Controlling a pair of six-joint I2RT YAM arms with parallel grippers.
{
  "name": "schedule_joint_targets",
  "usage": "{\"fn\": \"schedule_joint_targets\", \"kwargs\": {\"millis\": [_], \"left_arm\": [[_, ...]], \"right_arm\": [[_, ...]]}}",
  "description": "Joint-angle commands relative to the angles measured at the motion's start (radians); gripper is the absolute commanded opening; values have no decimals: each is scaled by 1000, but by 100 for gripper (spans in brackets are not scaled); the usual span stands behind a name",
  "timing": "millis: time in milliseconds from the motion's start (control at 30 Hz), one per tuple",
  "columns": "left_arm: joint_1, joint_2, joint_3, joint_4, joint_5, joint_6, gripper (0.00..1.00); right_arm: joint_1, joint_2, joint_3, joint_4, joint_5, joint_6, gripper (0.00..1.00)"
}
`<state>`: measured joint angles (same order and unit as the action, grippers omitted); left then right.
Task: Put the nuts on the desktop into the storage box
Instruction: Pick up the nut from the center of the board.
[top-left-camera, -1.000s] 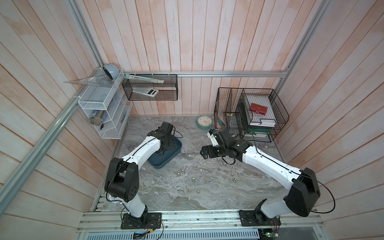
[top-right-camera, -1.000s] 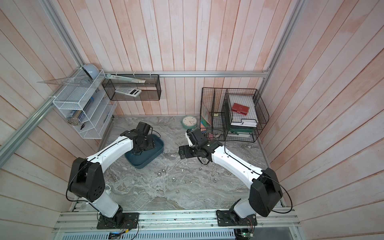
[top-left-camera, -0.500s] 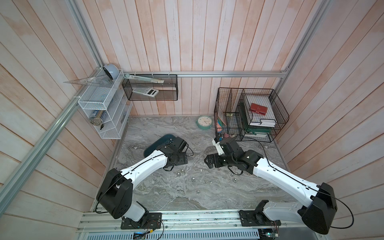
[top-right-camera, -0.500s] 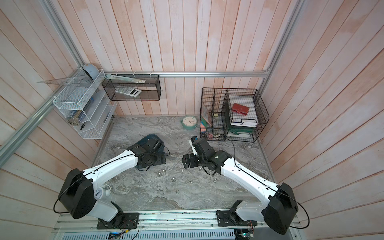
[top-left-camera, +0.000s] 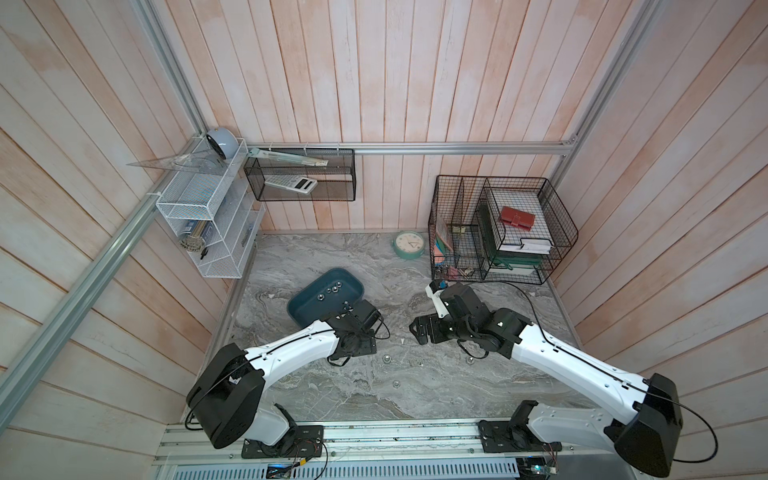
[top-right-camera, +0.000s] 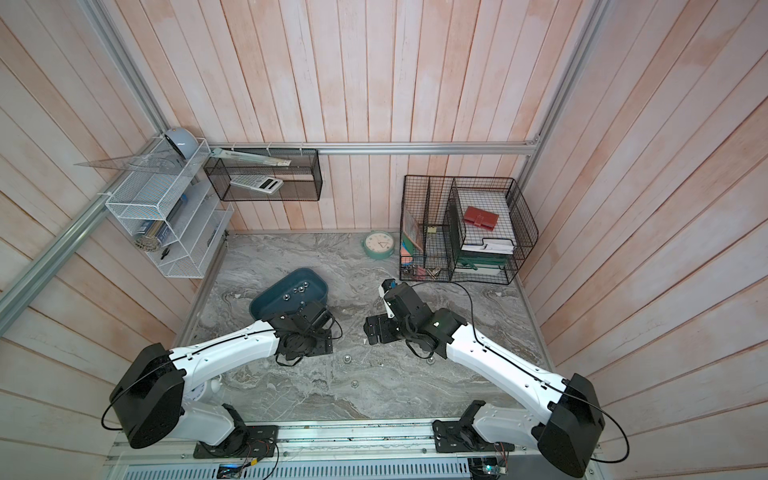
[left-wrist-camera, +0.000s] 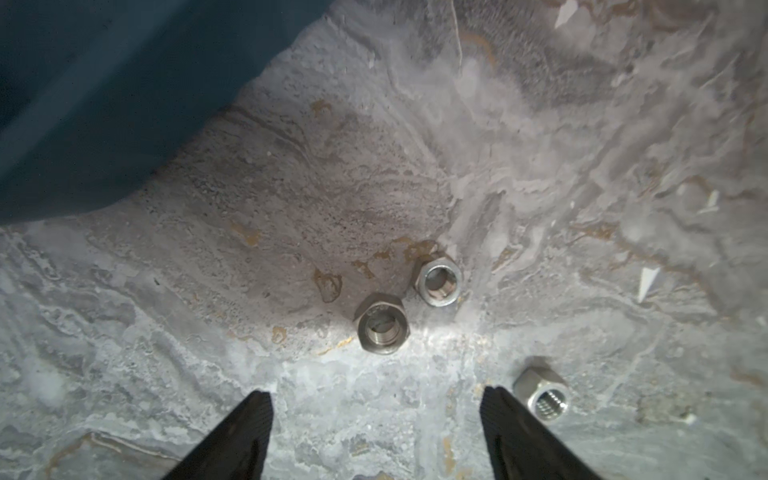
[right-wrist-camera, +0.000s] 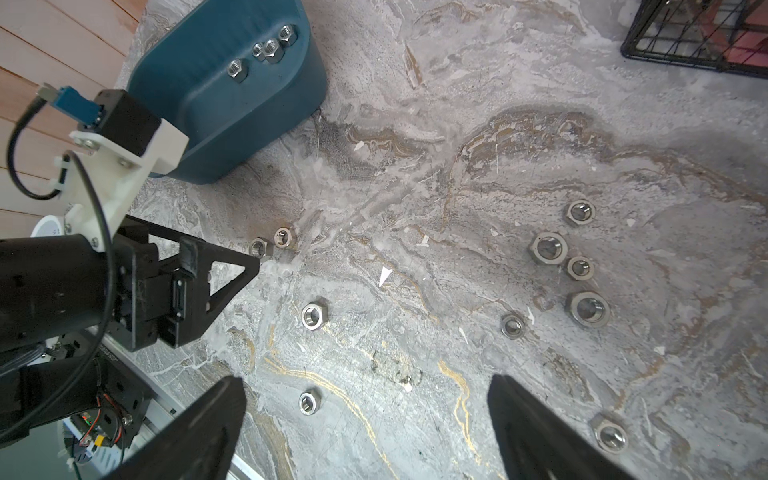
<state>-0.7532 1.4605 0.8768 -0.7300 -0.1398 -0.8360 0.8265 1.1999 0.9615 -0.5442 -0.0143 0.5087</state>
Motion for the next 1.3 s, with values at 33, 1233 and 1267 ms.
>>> {"fn": "schedule_joint_targets", "kwargs": {"millis": [33, 1233, 1267], "left_arm": [[-3, 38, -6, 41, -20, 17, 72], [56, 175, 45, 87, -35, 90, 25], [62, 168, 57, 74, -39, 93, 25]], "right_arm": [[9, -10, 0, -12, 34, 13, 98], [10, 65, 74, -36, 57, -35, 98], [10, 70, 79, -38, 57, -40, 98]]}}
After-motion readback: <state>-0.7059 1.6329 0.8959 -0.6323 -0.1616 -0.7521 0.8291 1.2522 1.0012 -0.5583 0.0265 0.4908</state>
